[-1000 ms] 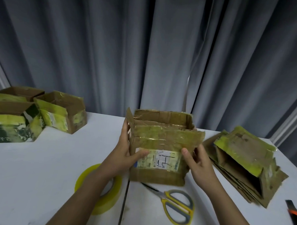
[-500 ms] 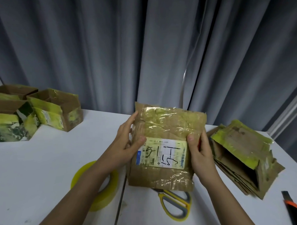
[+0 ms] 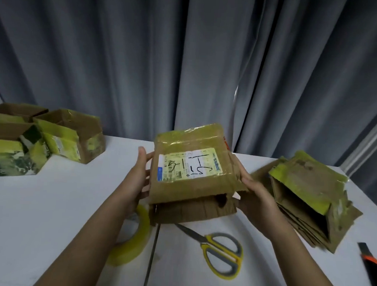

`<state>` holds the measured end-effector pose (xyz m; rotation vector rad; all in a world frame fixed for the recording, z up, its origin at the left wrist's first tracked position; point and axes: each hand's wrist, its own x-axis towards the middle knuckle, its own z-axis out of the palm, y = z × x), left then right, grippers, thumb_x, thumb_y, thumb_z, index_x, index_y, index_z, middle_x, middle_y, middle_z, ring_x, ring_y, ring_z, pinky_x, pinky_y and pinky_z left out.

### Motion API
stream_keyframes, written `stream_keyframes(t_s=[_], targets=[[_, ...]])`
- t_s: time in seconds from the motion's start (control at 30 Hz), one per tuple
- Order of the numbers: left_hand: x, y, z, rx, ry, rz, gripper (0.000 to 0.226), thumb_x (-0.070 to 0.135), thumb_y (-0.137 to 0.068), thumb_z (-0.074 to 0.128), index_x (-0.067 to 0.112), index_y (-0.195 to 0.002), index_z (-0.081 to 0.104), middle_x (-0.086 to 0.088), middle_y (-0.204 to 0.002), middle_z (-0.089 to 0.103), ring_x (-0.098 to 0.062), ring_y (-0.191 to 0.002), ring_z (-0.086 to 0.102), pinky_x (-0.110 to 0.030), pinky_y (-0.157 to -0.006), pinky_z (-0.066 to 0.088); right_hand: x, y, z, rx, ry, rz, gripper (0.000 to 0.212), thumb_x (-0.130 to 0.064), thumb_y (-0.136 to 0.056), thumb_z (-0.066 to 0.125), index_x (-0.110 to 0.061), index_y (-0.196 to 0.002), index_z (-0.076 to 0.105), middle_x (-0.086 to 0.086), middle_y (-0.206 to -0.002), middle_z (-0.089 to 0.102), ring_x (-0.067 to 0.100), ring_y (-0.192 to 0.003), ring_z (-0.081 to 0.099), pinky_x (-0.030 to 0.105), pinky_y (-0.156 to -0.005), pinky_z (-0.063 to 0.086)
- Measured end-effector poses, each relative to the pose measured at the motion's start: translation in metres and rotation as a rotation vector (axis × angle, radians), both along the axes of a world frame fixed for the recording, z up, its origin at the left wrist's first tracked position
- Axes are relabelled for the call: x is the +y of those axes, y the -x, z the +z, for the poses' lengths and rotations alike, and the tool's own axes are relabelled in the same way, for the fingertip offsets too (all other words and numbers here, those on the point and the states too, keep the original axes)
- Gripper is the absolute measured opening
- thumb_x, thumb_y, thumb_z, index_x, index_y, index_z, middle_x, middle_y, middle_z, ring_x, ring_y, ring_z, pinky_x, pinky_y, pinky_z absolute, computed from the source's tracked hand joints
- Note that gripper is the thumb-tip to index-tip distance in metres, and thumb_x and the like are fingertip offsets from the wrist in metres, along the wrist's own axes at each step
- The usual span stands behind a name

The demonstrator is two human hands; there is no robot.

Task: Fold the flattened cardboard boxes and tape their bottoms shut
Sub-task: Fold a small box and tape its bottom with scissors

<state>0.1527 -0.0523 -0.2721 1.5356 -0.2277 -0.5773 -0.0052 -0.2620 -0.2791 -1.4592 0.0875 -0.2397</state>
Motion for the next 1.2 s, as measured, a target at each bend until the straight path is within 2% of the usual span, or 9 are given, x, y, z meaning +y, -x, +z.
stream_keyframes(t_s=[0.1,0.27,0.37,0.47,0.6,0.73,0.8,0.93,1.2], targets=[[0.007,-0.006,-0.008,0.069,0.101,-0.077,0.079,0.09,-0.067,0.029,0.047,-0.13,0.048,0.005,-0.133,0.057,-0.022,-0.119,0.056,-0.045,-0.102,0.044,-0.001,-0.005,-0.003,0.051,-0.051,-0.121,0.041,-0.038,-0.1,0.033,-0.031,-0.138,0.048,-0.005,-0.133,0.059,0.018,-0.124,0.054,0.048,-0.099,0.048],[0.004,-0.004,-0.01,-0.029,0.116,-0.206,0.066,0.082,-0.076,0.037,0.048,-0.131,0.049,0.003,-0.142,0.048,-0.018,-0.126,0.051,-0.042,-0.106,0.041,0.003,-0.01,-0.01,0.204,0.08,-0.258,0.041,-0.047,-0.102,0.028,-0.035,-0.13,0.055,-0.007,-0.119,0.067,0.017,-0.106,0.063,0.035,-0.084,0.054],[0.007,-0.001,-0.006,-0.043,0.021,-0.307,0.084,0.091,-0.06,0.044,0.048,-0.132,0.047,0.005,-0.134,0.055,-0.013,-0.12,0.055,-0.042,-0.108,0.037,-0.002,-0.009,-0.011,0.206,0.195,-0.329,0.052,-0.058,-0.096,0.028,-0.035,-0.136,0.051,-0.012,-0.129,0.061,0.01,-0.116,0.057,0.028,-0.089,0.046],[0.01,0.004,0.0,-0.052,-0.13,-0.287,0.071,0.087,-0.06,0.036,0.049,-0.116,0.055,0.005,-0.12,0.062,-0.012,-0.112,0.057,-0.036,-0.104,0.04,-0.005,-0.006,-0.009,0.18,0.27,-0.309,0.064,-0.067,-0.087,0.029,-0.035,-0.14,0.046,-0.018,-0.138,0.052,0.002,-0.128,0.045,0.024,-0.104,0.036],[0.01,0.009,0.012,-0.134,-0.256,-0.185,0.046,0.074,-0.079,0.024,0.045,-0.092,0.056,0.006,-0.108,0.063,-0.016,-0.101,0.06,-0.032,-0.094,0.049,-0.001,-0.003,-0.002,0.151,0.233,-0.281,0.036,-0.053,-0.091,0.043,-0.046,-0.124,0.053,-0.023,-0.121,0.062,-0.009,-0.109,0.057,0.007,-0.079,0.047],[0.01,0.009,0.017,-0.142,-0.277,-0.08,0.048,0.072,-0.081,0.029,0.036,-0.089,0.061,0.001,-0.101,0.064,-0.021,-0.094,0.062,-0.035,-0.09,0.052,0.006,-0.005,-0.001,0.103,0.308,-0.346,0.019,-0.035,-0.096,0.05,-0.047,-0.108,0.059,-0.029,-0.099,0.068,-0.009,-0.097,0.062,0.008,-0.078,0.049],[0.012,0.009,0.015,-0.074,-0.253,-0.105,0.072,0.079,-0.069,0.029,0.029,-0.11,0.062,-0.001,-0.119,0.063,-0.022,-0.106,0.06,-0.038,-0.099,0.047,0.009,-0.007,-0.003,0.102,0.349,-0.379,0.02,-0.036,-0.096,0.05,-0.048,-0.11,0.059,-0.032,-0.095,0.068,-0.011,-0.093,0.062,0.009,-0.077,0.049],[0.013,0.011,0.012,0.062,-0.108,-0.221,0.098,0.087,-0.069,0.023,0.031,-0.149,0.024,0.008,-0.156,0.021,-0.015,-0.144,0.021,-0.041,-0.12,0.01,0.011,-0.009,-0.006,0.09,0.303,-0.467,0.035,-0.041,-0.092,0.054,-0.033,-0.126,0.059,-0.016,-0.105,0.068,0.004,-0.097,0.064,0.024,-0.088,0.052],[0.007,0.017,0.014,0.211,0.202,-0.249,0.049,0.058,-0.092,0.023,0.032,-0.101,0.063,0.012,-0.099,0.072,-0.007,-0.101,0.061,-0.028,-0.088,0.04,0.012,-0.013,-0.007,0.098,0.237,-0.498,0.028,-0.055,-0.089,0.043,-0.033,-0.099,0.057,0.0,-0.103,0.064,0.019,-0.103,0.061,0.043,-0.098,0.048]])
